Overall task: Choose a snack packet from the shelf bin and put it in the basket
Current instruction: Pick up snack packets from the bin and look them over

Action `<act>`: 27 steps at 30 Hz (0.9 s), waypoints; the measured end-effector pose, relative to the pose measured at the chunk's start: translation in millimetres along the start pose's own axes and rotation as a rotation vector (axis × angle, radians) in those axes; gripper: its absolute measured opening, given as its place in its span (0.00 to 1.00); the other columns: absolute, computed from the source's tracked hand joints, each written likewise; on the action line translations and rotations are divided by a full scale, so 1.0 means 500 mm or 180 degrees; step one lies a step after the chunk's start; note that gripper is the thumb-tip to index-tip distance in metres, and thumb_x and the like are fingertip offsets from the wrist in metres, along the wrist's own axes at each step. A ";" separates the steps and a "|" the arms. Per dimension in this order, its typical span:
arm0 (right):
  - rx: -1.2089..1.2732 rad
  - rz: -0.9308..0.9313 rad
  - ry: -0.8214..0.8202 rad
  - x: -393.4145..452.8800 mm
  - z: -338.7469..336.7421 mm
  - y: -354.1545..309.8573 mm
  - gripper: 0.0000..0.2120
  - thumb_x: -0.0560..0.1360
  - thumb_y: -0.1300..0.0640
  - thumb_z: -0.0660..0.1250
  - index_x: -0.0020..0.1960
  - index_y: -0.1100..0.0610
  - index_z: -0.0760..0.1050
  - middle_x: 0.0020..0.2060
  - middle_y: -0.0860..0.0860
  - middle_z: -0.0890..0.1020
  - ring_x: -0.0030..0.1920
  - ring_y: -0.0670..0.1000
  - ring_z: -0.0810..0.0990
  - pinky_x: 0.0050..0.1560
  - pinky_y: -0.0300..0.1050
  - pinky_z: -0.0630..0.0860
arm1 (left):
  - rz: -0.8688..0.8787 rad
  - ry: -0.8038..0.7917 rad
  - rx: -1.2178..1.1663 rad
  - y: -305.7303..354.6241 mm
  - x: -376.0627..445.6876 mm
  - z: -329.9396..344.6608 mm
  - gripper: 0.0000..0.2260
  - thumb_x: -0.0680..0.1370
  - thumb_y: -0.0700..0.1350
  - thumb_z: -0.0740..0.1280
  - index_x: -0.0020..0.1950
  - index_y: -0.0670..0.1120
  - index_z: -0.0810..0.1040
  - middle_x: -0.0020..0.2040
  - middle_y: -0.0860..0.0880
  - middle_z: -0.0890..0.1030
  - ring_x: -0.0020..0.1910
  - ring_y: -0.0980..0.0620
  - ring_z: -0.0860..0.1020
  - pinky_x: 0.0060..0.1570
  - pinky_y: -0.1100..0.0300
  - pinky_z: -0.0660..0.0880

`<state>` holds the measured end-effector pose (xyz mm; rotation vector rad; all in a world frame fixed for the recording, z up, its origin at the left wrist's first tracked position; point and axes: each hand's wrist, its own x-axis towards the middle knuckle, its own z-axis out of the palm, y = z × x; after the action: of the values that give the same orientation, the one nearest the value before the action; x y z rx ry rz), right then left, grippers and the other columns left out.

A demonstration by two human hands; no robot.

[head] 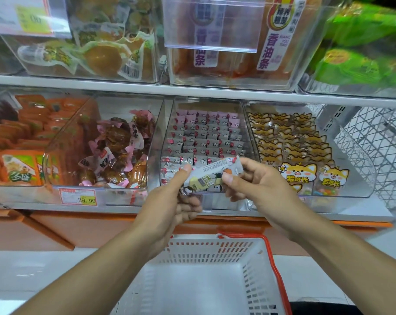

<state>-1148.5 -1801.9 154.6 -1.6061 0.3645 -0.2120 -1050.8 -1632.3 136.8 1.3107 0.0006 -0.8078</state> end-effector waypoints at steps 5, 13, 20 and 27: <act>0.0316 0.0255 0.0170 0.007 0.000 0.002 0.09 0.78 0.54 0.70 0.57 0.54 0.83 0.44 0.55 0.86 0.39 0.48 0.81 0.41 0.39 0.81 | 0.0533 -0.0194 0.0023 -0.001 -0.004 0.005 0.24 0.65 0.57 0.77 0.56 0.45 0.84 0.45 0.46 0.88 0.47 0.47 0.87 0.43 0.62 0.82; 0.1275 0.0700 0.0642 0.015 -0.006 0.004 0.19 0.68 0.53 0.76 0.58 0.56 0.84 0.51 0.53 0.88 0.42 0.48 0.84 0.40 0.38 0.81 | 0.0798 -0.0440 -0.0473 -0.001 0.004 0.009 0.27 0.68 0.51 0.75 0.64 0.45 0.74 0.52 0.41 0.87 0.52 0.43 0.86 0.44 0.62 0.82; 0.1798 0.0962 0.0637 0.018 -0.009 0.003 0.24 0.67 0.55 0.75 0.63 0.58 0.81 0.53 0.56 0.87 0.47 0.53 0.87 0.43 0.42 0.83 | 0.0839 -0.0437 -0.0633 -0.005 0.012 0.005 0.14 0.73 0.49 0.71 0.52 0.42 0.74 0.52 0.37 0.86 0.51 0.42 0.86 0.45 0.61 0.82; 0.1820 0.0970 0.0697 0.017 -0.011 0.001 0.17 0.69 0.58 0.75 0.57 0.60 0.82 0.50 0.59 0.87 0.47 0.53 0.88 0.40 0.39 0.83 | 0.0665 0.0549 -0.0302 0.001 0.022 -0.018 0.12 0.64 0.54 0.76 0.37 0.47 0.82 0.35 0.48 0.83 0.33 0.56 0.80 0.40 0.66 0.81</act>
<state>-1142.5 -1810.3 153.5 -0.9520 0.6472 -0.2332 -1038.8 -1630.3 129.7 1.2632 0.0381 -0.5101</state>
